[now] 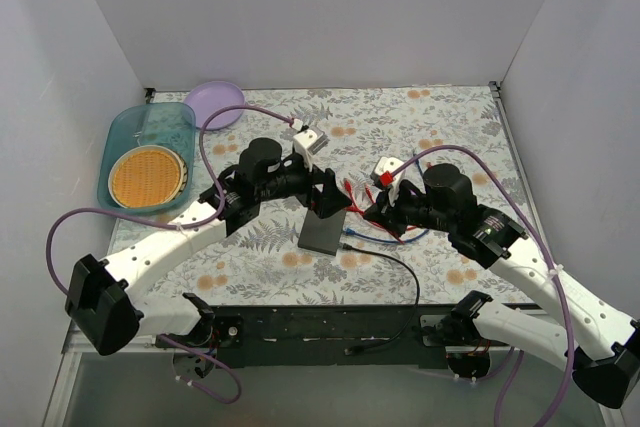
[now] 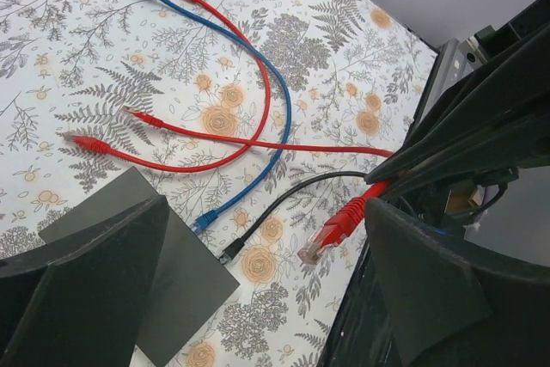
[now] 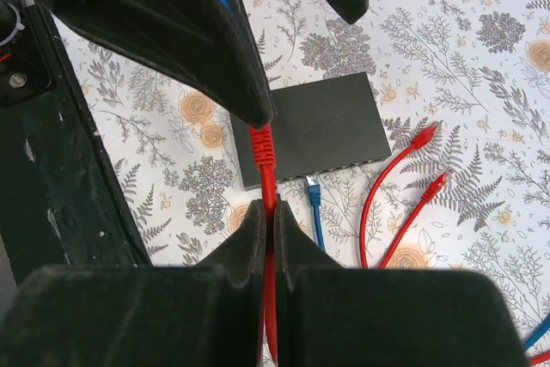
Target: Insert the plug into the switch port
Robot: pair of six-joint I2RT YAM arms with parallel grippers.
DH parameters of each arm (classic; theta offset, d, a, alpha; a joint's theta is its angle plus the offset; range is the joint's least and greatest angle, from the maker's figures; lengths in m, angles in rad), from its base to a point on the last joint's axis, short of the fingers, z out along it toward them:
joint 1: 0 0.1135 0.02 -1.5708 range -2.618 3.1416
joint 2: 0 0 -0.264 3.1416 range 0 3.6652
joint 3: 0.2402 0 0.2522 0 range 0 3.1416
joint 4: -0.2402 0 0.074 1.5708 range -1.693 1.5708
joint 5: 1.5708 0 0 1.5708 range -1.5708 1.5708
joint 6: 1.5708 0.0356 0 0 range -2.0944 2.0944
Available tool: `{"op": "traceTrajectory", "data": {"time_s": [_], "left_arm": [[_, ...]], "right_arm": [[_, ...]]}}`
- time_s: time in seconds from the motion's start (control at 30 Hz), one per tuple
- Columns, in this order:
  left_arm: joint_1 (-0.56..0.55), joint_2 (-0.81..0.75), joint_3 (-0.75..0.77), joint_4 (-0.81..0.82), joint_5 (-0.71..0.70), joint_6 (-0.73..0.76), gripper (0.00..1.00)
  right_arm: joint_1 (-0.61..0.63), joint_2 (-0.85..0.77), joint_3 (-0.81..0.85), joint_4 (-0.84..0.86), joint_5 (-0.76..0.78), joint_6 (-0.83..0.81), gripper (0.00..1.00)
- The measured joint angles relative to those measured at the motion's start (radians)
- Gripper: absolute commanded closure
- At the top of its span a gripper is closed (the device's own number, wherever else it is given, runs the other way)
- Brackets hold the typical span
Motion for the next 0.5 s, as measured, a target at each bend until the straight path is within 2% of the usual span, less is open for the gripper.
{"op": "traceTrajectory", "data": {"time_s": [0.2, 0.5], "left_arm": [[0.017, -0.041, -0.050, 0.056, 0.041, -0.027, 0.13], [0.018, -0.060, -0.091, 0.130, 0.168, -0.041, 0.16]], "right_arm": [[0.000, -0.006, 0.000, 0.000, 0.011, 0.002, 0.99], [0.000, -0.034, 0.000, 0.001, 0.033, 0.008, 0.99]]}}
